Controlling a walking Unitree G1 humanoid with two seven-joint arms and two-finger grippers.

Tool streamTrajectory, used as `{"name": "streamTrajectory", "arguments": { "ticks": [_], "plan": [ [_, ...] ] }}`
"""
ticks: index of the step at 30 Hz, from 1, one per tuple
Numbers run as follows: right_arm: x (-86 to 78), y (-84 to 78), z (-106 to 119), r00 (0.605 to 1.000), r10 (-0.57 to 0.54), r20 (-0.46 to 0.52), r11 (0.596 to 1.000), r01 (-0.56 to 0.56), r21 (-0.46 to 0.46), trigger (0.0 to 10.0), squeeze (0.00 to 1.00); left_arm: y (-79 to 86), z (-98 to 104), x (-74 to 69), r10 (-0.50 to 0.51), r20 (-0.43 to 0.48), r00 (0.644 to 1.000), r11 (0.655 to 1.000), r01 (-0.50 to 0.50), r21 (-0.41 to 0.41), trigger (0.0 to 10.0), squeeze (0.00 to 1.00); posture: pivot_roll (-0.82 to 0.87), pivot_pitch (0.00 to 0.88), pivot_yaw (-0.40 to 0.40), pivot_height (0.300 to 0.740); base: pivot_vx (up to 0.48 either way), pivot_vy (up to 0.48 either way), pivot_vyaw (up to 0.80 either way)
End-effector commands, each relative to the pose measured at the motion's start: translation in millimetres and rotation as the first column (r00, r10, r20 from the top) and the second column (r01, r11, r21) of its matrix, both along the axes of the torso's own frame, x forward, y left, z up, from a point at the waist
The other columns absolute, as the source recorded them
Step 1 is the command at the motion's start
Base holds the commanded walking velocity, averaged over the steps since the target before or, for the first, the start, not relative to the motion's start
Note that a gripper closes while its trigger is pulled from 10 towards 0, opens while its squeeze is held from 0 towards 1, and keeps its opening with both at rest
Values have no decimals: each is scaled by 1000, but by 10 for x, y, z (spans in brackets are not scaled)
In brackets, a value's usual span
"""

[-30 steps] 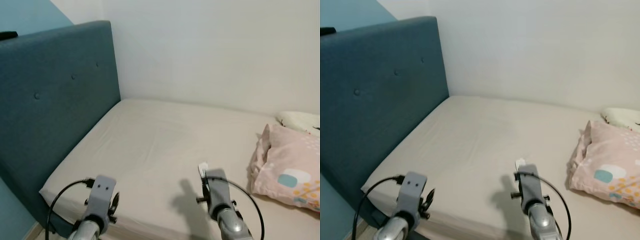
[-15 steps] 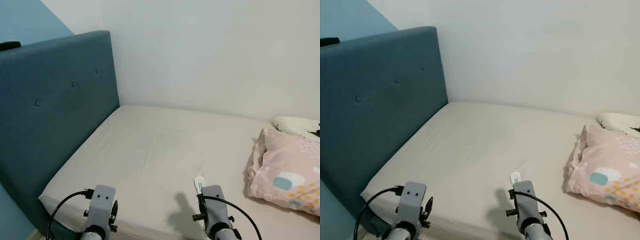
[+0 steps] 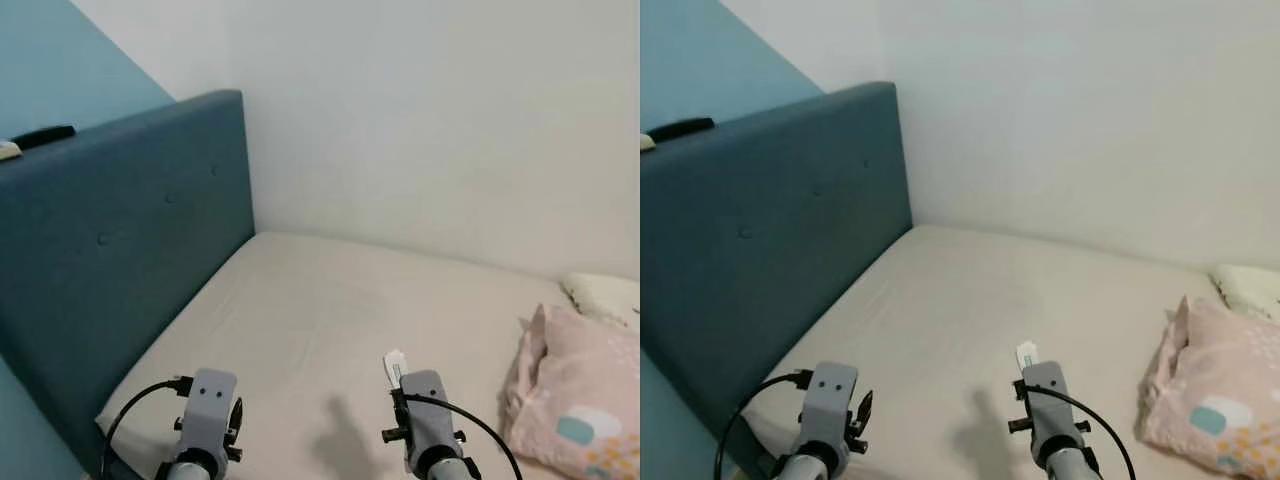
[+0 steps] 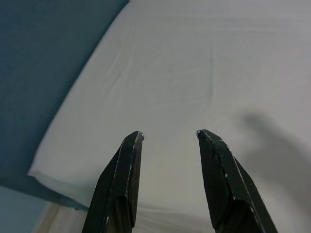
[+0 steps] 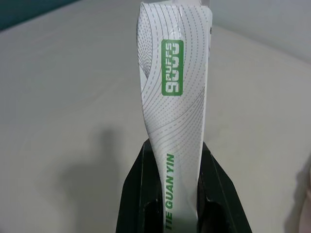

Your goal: Clean up the room

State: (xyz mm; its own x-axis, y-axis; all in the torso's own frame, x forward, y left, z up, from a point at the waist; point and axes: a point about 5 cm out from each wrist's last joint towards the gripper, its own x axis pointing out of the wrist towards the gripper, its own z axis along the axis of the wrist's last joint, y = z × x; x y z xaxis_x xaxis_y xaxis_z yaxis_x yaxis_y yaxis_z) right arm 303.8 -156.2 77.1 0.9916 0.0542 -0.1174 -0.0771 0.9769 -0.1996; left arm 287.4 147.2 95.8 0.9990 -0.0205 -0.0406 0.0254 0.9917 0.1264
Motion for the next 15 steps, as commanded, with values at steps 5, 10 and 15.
{"name": "streamTrajectory", "arguments": {
  "ticks": [5,10,15],
  "plan": [
    [-22,19,-29,1000,8,-13,1000,-8,-3,10000,0,11,-68,-7,6,-21,1000,1000,-6,3,10000,0,15,105,-34,740,0,0,0],
    [-33,11,-58,1000,2,-25,1000,-2,11,10000,0,2,-58,-3,-5,-15,1000,1000,5,11,10000,0,15,101,-33,740,0,0,0],
    [-55,11,-177,996,-6,-92,997,13,73,10000,0,-48,-100,-3,-45,-28,999,999,45,16,10000,0,13,97,-31,740,0,0,0]
  ]
}}
